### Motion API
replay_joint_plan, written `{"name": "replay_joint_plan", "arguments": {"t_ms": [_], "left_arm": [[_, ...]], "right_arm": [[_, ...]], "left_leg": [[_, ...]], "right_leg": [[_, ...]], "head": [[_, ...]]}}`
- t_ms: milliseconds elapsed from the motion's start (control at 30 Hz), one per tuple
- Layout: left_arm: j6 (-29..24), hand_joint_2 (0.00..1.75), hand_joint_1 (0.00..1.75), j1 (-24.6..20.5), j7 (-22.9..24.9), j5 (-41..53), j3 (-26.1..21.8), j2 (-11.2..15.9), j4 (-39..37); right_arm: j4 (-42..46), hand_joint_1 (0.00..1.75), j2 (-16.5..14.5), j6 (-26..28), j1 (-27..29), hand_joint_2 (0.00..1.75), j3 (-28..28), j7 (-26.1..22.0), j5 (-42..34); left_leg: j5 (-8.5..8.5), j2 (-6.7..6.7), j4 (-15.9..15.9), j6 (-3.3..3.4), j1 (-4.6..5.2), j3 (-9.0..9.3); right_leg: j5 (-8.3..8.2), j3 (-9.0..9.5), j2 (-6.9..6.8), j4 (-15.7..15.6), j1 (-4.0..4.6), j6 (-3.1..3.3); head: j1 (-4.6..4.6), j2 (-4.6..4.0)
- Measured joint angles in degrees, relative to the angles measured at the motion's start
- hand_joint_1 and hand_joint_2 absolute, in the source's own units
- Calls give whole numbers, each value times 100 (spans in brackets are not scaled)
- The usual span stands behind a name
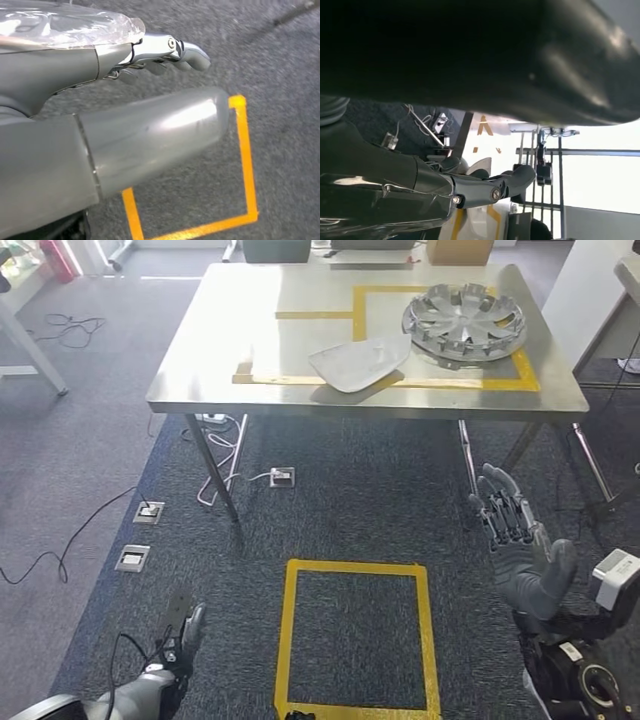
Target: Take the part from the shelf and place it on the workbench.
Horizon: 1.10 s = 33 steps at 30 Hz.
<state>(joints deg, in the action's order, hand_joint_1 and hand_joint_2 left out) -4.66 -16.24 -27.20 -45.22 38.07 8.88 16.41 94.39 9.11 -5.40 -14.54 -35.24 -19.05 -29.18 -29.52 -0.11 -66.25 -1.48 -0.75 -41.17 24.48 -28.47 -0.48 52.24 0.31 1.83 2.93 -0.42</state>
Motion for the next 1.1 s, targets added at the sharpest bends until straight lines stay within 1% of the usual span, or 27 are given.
{"name": "replay_joint_plan", "arguments": {"t_ms": [33,67,100,133,167,200,233,267,300,333,367,400,433,500,533,567,600,633,700,733,767,867,900,967,1033,1067,1100], "left_arm": [[-5,0,0,2,1,-1,0,5,0],[-7,0,0,2,1,-1,0,5,0],[-8,0,0,2,1,-1,0,4,0],[-8,0,0,2,1,-2,0,3,0],[-9,0,0,-2,1,-2,0,3,1],[-11,0,0,-10,0,-1,0,5,3],[-16,0,0,-20,-1,2,-1,7,9],[-22,0,0,-33,-4,5,-1,6,16],[-27,0,0,-42,-6,7,-2,7,22],[-33,0,0,-43,-7,7,-2,3,26],[-40,0,0,-39,-7,6,-2,2,26],[-48,0,0,-32,-4,5,-2,2,26],[-59,0,0,-25,-2,5,-2,1,27],[-78,0,0,-21,1,6,-2,2,28],[-82,0,0,-19,2,6,-2,1,28],[-79,0,0,-15,4,6,-2,0,28],[-66,0,0,-9,9,5,-2,0,28],[-49,0,0,-2,14,3,-2,0,28],[-12,0,0,4,23,-5,-2,0,28],[-2,0,0,3,25,-9,-2,1,28],[4,0,0,1,30,-13,-2,2,28],[16,0,0,-3,53,-19,-2,4,30],[20,0,0,-5,58,-19,-2,6,30],[29,0,0,-6,63,-25,-2,17,31],[39,0,0,-2,70,-40,-4,30,31],[45,0,0,2,74,-50,-5,35,31],[51,0,0,4,77,-65,-9,37,31]], "right_arm": [[1,0,-1,2,18,0,1,6,-3],[1,0,-1,1,33,0,1,9,-4],[1,0,-2,0,45,0,1,12,-4],[3,0,-2,-1,53,0,1,14,-8],[10,0,-2,-1,56,0,3,14,-13],[23,0,-3,-2,55,0,9,12,-20],[39,0,-3,-1,54,0,18,11,-29],[56,0,-4,-1,52,0,28,10,-37],[67,0,-4,2,50,0,39,11,-44],[73,0,-4,9,55,0,47,14,-48],[78,0,-4,21,66,0,52,19,-49],[80,0,-4,39,82,0,58,26,-48],[82,0,-4,59,97,0,66,34,-43],[86,0,-4,103,122,0,87,56,-21],[86,0,-4,127,139,0,98,67,-6],[86,0,-4,148,162,0,108,78,16],[86,0,-4,167,185,0,115,85,40],[87,0,-4,184,203,0,122,91,62],[98,0,-4,207,216,0,134,97,102],[110,0,-4,213,216,0,138,97,114],[122,0,-4,216,218,0,140,98,123],[136,0,-4,221,246,0,150,102,133],[138,0,-5,221,252,0,156,103,137],[147,0,-6,226,258,0,171,111,152],[160,0,-6,237,281,0,178,128,181],[163,0,-6,246,295,0,178,137,198],[165,0,-6,255,307,0,179,145,214]], "left_leg": [[-108,0,-377,-24,-7,-51],[-50,-1,-626,-43,-14,-36],[126,0,-693,-56,-22,63],[321,0,-559,-63,-33,259],[402,0,-222,-60,-42,567],[347,-1,260,-50,-35,929],[229,0,707,-10,-20,1233],[106,1,1061,37,2,1445],[55,1,1251,96,34,1527],[94,8,1295,165,43,1507],[154,24,1314,218,44,1472],[217,43,1321,272,40,1423],[284,66,1331,314,27,1365],[400,95,1326,349,26,1221],[456,108,1322,347,27,1147],[505,122,1318,340,27,1080],[549,138,1314,328,26,1025],[583,155,1309,313,24,985],[633,197,1294,264,31,943],[655,221,1287,231,38,930],[676,249,1281,199,44,921],[710,316,1263,101,32,903],[635,280,1178,69,26,864],[249,143,635,25,14,626],[-196,60,-214,10,14,268],[-287,51,-481,11,15,164],[-265,47,-530,21,16,169]], "right_leg": [[-90,-120,1,11,2,-3],[-174,-241,0,28,2,-10],[-250,-362,-1,51,1,-22],[-318,-476,-2,81,0,-38],[-374,-576,-3,119,-1,-60],[-419,-660,-3,157,4,-86],[-467,-709,-5,178,8,-116],[-516,-736,-8,183,7,-148],[-575,-751,-12,169,-3,-183],[-638,-761,-10,146,-15,-219],[-626,-800,2,169,-35,-251],[-517,-874,14,288,-49,-279],[-303,-989,25,552,-59,-303],[264,-1267,33,1409,-80,-345],[467,-1348,33,1798,-88,-365],[565,-1327,31,1994,-92,-379],[557,-1180,28,1941,-95,-387],[454,-900,16,1620,-98,-386],[257,-232,-76,635,-84,-362],[206,-17,-111,272,-66,-335],[202,76,-130,83,-47,-305],[133,47,-46,50,-35,-196],[91,39,-16,35,-45,-155],[-4,-2,37,14,-63,-89],[-82,-112,108,21,-49,-63],[-115,-160,152,25,-42,-61],[-144,-201,199,31,-37,-65]], "head": [[9,0],[18,0],[29,0],[35,0],[45,0],[60,0],[63,0],[60,0],[50,0],[34,0],[28,0],[20,0],[5,0],[-27,0],[-35,0],[-37,0],[-38,0],[-39,0],[-43,0],[-42,0],[-42,0],[-40,0],[-38,0],[-14,0],[19,0],[25,0],[31,0]]}}
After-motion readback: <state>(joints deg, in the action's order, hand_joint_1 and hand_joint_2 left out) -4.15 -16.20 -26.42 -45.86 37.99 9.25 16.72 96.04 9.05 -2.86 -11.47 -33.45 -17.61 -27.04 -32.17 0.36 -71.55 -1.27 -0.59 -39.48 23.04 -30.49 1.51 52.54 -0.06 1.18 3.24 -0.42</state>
